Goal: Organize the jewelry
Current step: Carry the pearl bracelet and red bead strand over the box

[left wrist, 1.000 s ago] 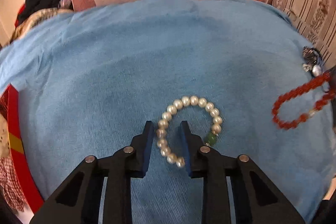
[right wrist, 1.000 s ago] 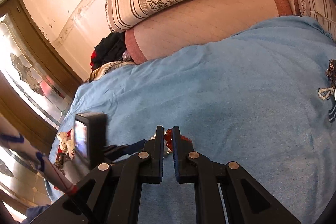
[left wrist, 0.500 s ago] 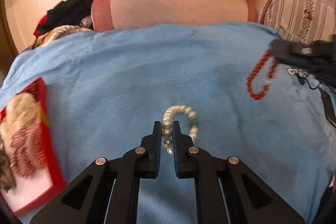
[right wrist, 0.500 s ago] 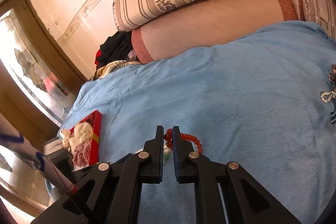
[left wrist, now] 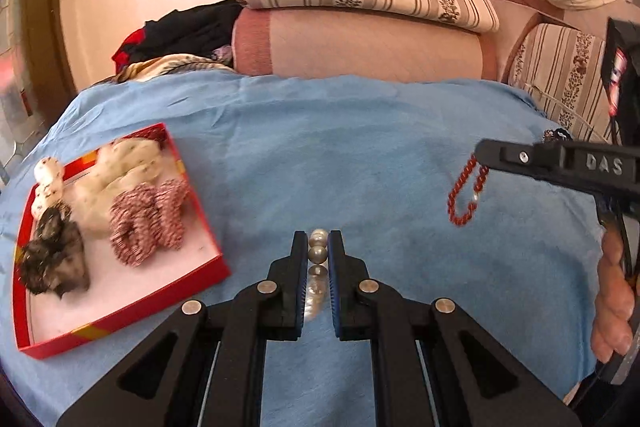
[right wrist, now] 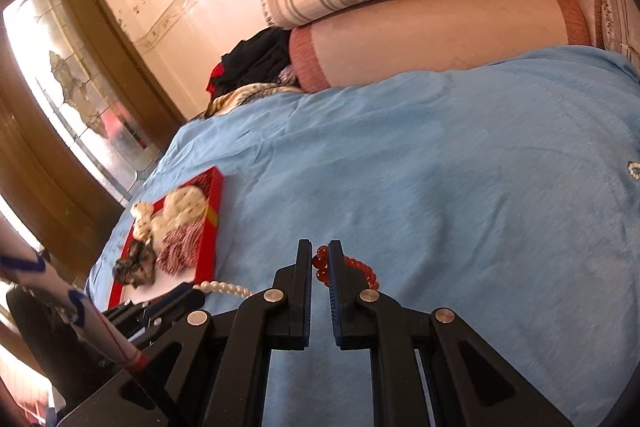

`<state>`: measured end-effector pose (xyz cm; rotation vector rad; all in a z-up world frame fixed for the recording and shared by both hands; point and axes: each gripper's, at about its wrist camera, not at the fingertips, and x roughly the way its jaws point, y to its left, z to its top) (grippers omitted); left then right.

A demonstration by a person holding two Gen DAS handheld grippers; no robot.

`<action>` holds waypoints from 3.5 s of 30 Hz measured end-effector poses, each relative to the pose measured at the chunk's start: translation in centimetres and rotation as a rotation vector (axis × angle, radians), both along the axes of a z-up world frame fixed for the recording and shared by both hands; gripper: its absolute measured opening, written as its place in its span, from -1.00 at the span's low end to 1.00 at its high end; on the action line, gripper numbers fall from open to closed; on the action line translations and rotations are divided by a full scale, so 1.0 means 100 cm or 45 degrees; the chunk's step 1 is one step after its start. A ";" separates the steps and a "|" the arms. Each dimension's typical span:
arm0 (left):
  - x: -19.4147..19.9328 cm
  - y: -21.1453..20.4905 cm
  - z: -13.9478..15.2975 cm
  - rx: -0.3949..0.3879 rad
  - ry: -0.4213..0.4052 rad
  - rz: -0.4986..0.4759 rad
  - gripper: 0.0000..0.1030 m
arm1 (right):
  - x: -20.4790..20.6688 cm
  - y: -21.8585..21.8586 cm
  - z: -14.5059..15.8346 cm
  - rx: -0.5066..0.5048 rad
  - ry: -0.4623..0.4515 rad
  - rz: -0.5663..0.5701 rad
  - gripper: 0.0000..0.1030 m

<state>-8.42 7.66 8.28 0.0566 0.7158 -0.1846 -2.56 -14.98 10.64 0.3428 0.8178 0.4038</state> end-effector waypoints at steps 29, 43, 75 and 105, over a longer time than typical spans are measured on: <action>-0.037 0.075 0.034 -0.043 -0.176 0.118 -0.82 | -0.066 0.073 0.017 -0.124 -0.012 0.019 -0.84; -0.045 0.121 0.046 -0.105 -0.213 0.228 -0.82 | -0.058 0.124 0.035 -0.163 -0.058 0.126 -0.84; -0.025 0.221 0.039 -0.223 -0.119 0.499 -0.82 | -0.020 0.258 0.042 -0.099 -0.060 0.394 -0.84; 0.000 0.231 -0.001 -0.168 0.072 0.595 -0.81 | 0.017 0.249 -0.018 -0.129 0.101 0.342 -0.84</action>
